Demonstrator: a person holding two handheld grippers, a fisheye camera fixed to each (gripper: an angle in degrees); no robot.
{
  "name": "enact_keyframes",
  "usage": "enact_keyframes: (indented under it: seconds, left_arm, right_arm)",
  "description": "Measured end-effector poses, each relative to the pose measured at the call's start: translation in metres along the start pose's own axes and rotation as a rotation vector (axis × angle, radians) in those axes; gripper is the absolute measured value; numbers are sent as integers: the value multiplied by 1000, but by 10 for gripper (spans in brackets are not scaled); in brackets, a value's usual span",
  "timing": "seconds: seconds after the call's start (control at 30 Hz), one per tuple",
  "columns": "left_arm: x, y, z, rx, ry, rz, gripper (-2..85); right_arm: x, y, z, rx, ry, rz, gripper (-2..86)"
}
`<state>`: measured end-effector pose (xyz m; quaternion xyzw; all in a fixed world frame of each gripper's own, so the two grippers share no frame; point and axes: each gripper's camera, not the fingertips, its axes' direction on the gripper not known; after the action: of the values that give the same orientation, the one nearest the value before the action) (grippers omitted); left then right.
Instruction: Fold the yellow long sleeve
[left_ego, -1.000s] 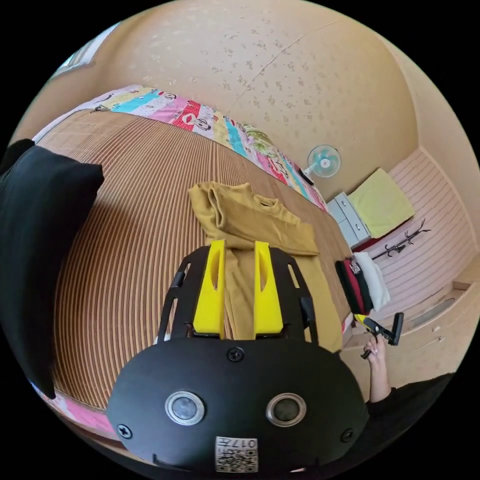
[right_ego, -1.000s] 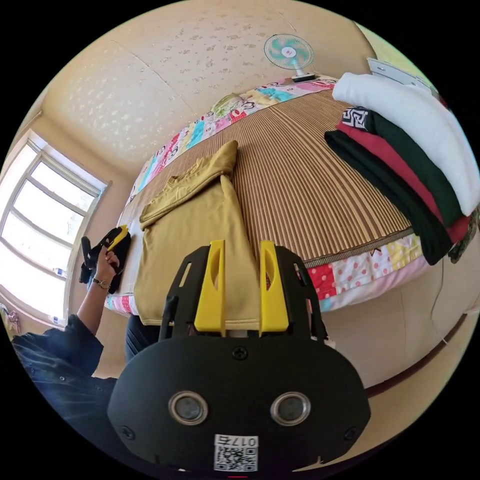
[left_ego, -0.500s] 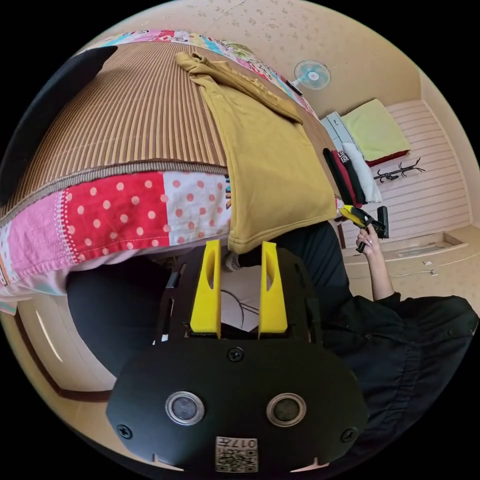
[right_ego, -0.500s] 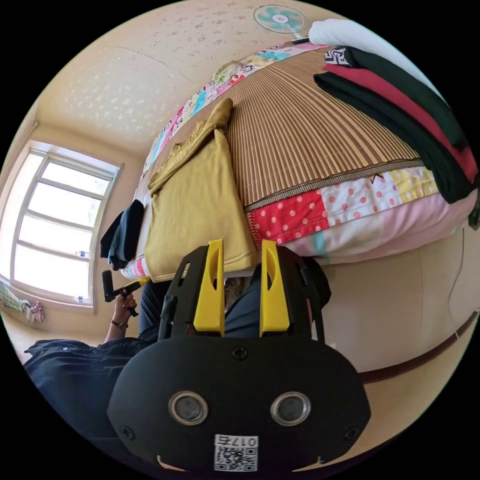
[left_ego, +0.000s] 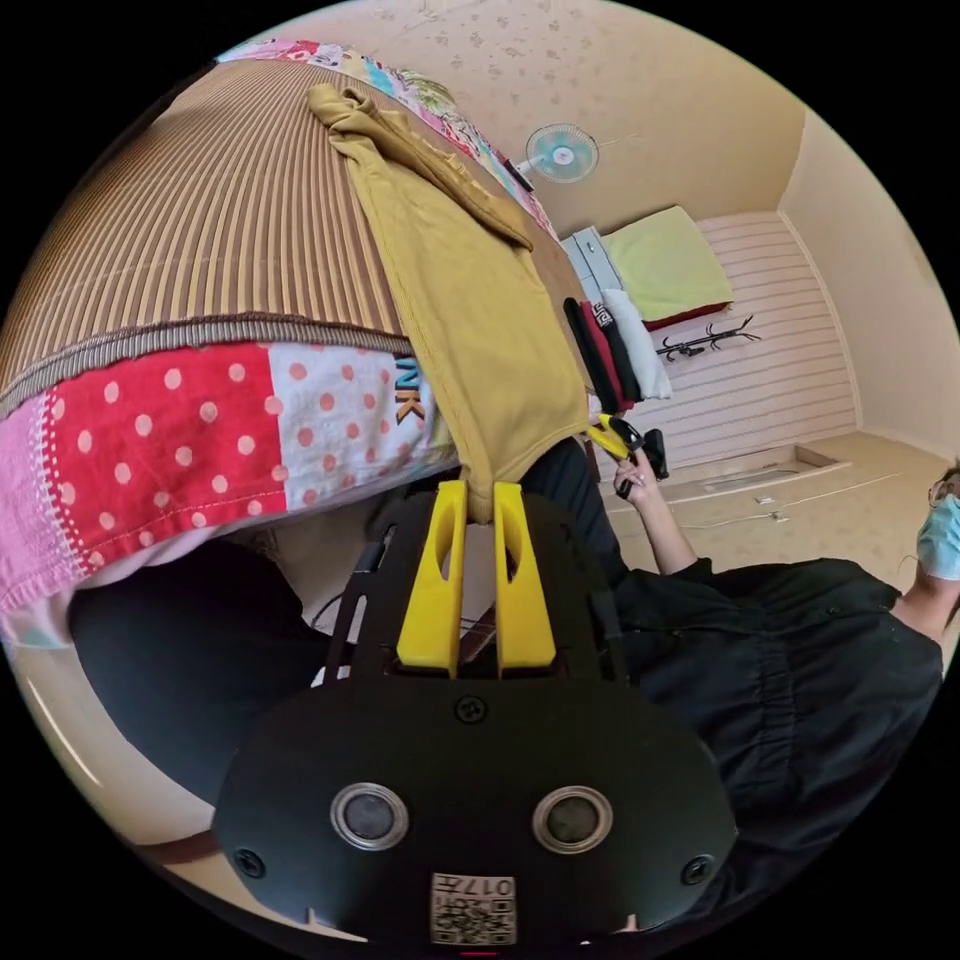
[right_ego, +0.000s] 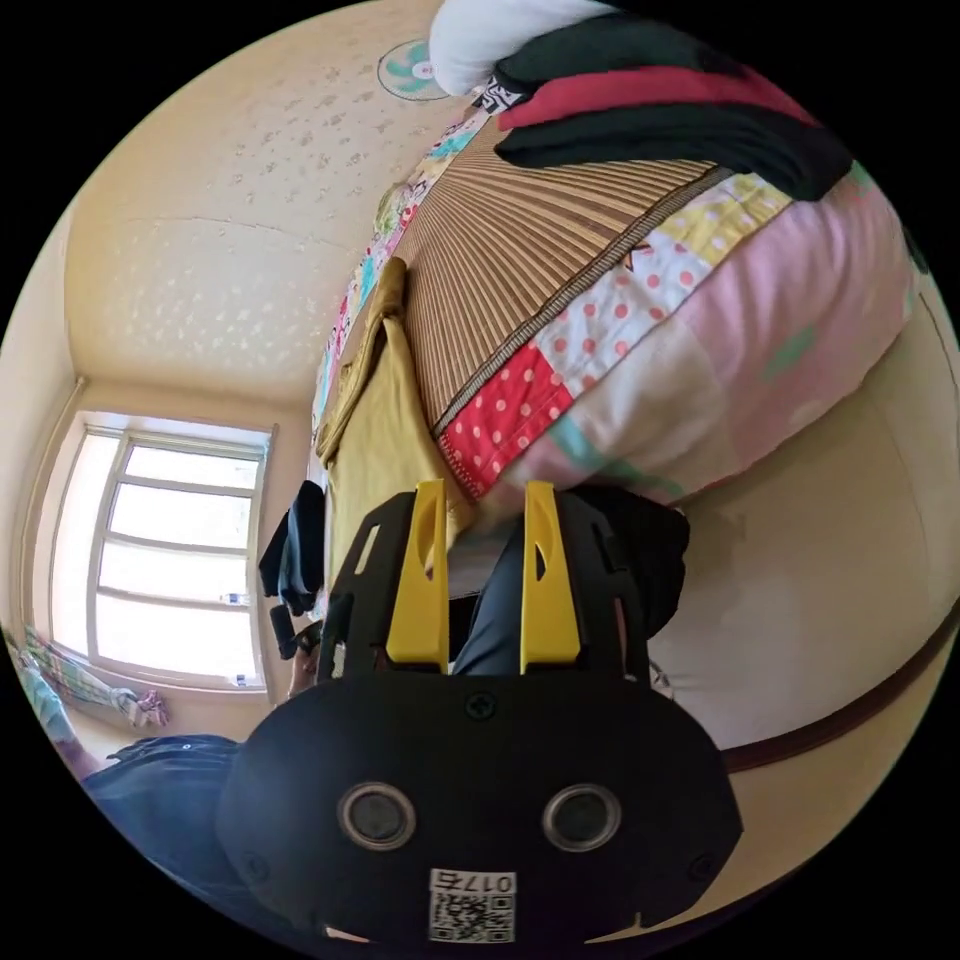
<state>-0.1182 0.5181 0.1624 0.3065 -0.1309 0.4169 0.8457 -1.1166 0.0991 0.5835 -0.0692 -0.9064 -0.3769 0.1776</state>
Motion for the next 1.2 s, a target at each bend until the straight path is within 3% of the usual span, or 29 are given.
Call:
enact_keyframes:
  seconds: [0.2,0.4,0.7,0.87,0.93,1.0,1.1,1.2]
  left_arm:
    - [1,6,-29,52,73,4,51]
    - [-1,13,-64,143,177,17,49]
    - [19,45,-145,365,413,146,48]
    - [32,69,-170,480,570,191,48]
    - [32,74,-169,530,562,158,48]
    - [27,73,-156,554,443,65,48]
    - [13,62,-130,573,299,-87,48]
    - [6,39,-123,658,287,-136,48]
  right_arm:
    - [11,-11,10,-169,-201,-57,101]
    - [16,1,-30,-60,-266,-58,38]
    - [-72,23,-118,-72,-445,-397,24]
    - [-121,39,-165,-32,-655,-556,22]
    - [-121,37,-168,-5,-667,-514,22]
    - [-112,30,-160,22,-589,-420,21]
    - [-88,10,-114,-1,-382,-210,21]
    - [-78,-10,-74,30,-366,-105,21]
